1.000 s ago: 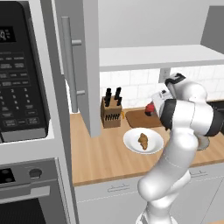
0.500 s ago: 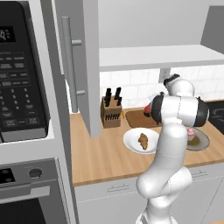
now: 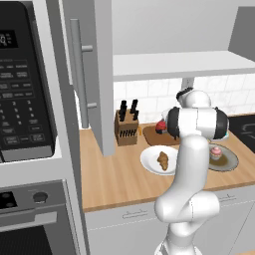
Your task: From the different types of pastries on the counter, select a croissant and place it on the cutting board. Then retrieve a jar of jam from the cabinet and place it alongside the croissant on the cutting board.
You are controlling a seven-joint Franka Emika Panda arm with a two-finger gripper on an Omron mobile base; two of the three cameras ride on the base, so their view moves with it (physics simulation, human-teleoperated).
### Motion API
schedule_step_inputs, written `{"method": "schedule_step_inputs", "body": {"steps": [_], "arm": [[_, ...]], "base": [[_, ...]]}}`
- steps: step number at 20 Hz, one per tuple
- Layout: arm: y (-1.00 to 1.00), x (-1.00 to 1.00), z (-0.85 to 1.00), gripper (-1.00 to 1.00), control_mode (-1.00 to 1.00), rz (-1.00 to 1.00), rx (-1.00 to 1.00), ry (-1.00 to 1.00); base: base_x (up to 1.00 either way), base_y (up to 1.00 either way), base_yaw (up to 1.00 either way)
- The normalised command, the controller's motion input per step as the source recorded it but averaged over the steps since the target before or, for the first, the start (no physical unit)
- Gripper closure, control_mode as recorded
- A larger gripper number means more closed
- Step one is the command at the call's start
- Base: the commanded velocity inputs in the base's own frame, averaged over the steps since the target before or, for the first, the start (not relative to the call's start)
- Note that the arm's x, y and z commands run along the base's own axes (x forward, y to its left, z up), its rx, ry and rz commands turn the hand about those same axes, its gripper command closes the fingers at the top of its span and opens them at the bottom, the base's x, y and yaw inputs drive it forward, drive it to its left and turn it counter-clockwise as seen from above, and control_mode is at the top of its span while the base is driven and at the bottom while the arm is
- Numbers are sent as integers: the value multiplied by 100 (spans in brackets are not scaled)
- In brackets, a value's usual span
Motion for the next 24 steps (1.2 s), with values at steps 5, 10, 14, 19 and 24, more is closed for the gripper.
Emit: {"method": "schedule_step_inputs", "body": {"steps": [5, 10, 14, 19, 24], "arm": [[3, 54, -27, 100, -100, 0, 0, 0], [0, 34, -32, 100, -100, 0, 0, 0], [0, 25, -35, 100, -100, 0, 0, 0], [0, 35, -32, 100, -100, 0, 0, 0], [-1, 38, -34, 100, -100, 1, 0, 0]], "base": [[0, 0, 0], [0, 0, 0], [0, 0, 0], [0, 0, 0], [0, 0, 0]]}}
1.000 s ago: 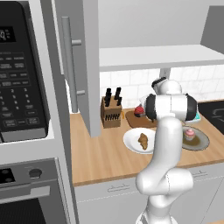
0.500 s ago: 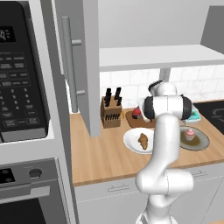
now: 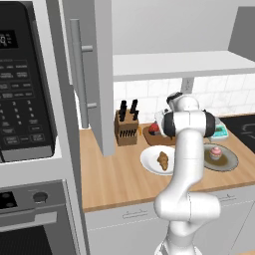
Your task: From the different types of pastries on the counter, select a croissant and place it on the cutting board. Then retrieve a jar of jam from the cabinet and place it alongside the croissant on the cutting board.
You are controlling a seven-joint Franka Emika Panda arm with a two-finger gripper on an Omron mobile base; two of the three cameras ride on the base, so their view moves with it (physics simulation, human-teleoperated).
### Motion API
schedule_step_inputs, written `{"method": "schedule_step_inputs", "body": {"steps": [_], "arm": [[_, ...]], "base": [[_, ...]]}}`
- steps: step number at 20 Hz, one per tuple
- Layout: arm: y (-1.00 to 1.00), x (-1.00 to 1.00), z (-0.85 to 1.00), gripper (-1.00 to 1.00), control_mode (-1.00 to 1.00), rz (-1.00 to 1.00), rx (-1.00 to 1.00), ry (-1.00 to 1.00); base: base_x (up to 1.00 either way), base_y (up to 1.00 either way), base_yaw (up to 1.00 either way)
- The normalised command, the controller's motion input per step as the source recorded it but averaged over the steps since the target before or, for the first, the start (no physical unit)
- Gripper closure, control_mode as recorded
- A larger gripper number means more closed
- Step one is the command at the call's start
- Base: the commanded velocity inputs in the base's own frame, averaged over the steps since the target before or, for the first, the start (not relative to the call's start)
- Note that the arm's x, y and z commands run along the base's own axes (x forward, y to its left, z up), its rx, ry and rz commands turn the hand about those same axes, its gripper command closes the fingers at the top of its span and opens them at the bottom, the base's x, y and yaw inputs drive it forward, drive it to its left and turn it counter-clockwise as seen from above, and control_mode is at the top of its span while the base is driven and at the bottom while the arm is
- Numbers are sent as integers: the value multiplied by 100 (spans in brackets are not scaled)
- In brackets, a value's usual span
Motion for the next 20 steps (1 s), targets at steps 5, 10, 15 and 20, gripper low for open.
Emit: {"method": "schedule_step_inputs", "body": {"steps": [5, 10, 15, 20], "arm": [[0, 4, -40, -100, -100, 1, 0, 0], [0, 0, -19, -100, -100, 1, 0, 0], [0, 0, 0, -100, -100, 3, 0, 1], [-23, 0, 19, -100, -100, 4, 0, 0]], "base": [[0, 0, 0], [0, 0, 0], [0, 0, 0], [0, 0, 0]]}}
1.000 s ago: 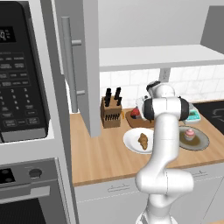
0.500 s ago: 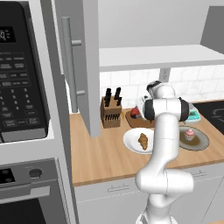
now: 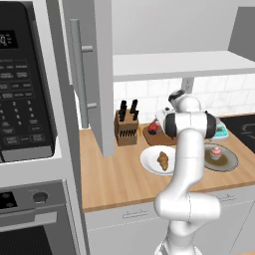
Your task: From the different types of pastries on the counter, select a croissant and place it on the cutting board. Then retrieve a jar of jam from the cabinet and place it alongside the croissant on the cutting board.
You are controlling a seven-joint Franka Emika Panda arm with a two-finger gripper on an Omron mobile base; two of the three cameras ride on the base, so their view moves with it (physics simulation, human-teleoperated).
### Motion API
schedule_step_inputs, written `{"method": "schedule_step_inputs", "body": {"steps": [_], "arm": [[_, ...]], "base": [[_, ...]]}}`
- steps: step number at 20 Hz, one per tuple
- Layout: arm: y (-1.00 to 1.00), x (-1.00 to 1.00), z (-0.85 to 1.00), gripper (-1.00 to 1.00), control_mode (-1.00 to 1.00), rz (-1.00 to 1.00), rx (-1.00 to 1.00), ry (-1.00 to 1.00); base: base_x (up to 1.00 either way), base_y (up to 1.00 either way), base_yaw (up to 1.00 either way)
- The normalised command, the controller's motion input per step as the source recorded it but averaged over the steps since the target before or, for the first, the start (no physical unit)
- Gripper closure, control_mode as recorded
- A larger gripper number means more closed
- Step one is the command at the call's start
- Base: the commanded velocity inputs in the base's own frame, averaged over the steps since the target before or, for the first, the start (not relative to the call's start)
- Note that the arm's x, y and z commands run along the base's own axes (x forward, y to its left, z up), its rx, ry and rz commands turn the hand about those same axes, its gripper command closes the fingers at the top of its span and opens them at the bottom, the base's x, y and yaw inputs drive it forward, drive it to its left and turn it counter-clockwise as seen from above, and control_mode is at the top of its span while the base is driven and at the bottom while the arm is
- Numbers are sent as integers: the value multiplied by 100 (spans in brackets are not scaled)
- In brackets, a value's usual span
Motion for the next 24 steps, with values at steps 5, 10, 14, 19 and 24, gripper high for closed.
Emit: {"method": "schedule_step_inputs", "body": {"steps": [5, 10, 14, 19, 24], "arm": [[-35, -4, 56, -100, -100, 7, 4, -1], [-4, -46, 22, -100, -100, 7, 2, -12], [-16, -88, 2, -100, -100, 10, 0, -18], [5, -100, 1, -100, -100, 12, -1, -21], [25, -100, 11, -100, -100, 10, -9, -36]], "base": [[0, 0, 0], [0, 0, 0], [0, 0, 0], [0, 0, 0], [0, 0, 0]]}}
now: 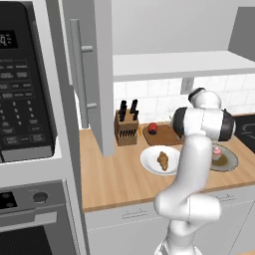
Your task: From the different types of pastries on the counter, select a croissant and place it on the cutting board. Then retrieve a jar of jam from the cabinet and place it alongside the croissant on the cutting board.
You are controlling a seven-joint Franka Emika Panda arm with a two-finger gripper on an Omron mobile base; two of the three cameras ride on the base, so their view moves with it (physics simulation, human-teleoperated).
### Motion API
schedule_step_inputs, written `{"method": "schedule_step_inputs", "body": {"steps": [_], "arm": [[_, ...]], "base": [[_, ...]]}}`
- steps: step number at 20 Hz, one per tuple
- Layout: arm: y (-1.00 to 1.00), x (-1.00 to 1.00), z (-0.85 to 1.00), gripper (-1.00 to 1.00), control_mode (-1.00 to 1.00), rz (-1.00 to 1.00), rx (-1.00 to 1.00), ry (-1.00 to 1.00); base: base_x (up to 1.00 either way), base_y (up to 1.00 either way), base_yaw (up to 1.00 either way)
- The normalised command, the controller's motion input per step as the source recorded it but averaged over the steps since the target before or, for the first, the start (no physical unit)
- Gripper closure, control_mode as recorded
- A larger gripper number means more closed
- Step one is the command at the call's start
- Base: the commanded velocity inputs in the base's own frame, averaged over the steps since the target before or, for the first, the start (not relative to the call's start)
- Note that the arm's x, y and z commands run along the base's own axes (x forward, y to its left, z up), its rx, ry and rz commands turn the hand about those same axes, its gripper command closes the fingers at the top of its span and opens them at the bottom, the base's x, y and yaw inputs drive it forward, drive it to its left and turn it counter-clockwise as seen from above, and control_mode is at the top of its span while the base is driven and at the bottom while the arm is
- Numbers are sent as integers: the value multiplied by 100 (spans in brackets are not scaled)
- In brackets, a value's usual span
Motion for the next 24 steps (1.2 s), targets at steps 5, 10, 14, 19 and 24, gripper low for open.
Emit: {"method": "schedule_step_inputs", "body": {"steps": [5, 10, 14, 19, 24], "arm": [[27, -99, 39, -100, -100, 14, -12, -38], [40, -99, 21, -100, -100, 13, -12, -39], [36, -83, 55, -100, -100, 10, -8, -34], [47, -56, 62, -100, -100, 11, -11, -16], [33, -7, -1, -100, -100, 2, -25, 20]], "base": [[0, 0, 0], [0, 0, 0], [0, 0, 0], [0, 0, 0], [0, 0, 0]]}}
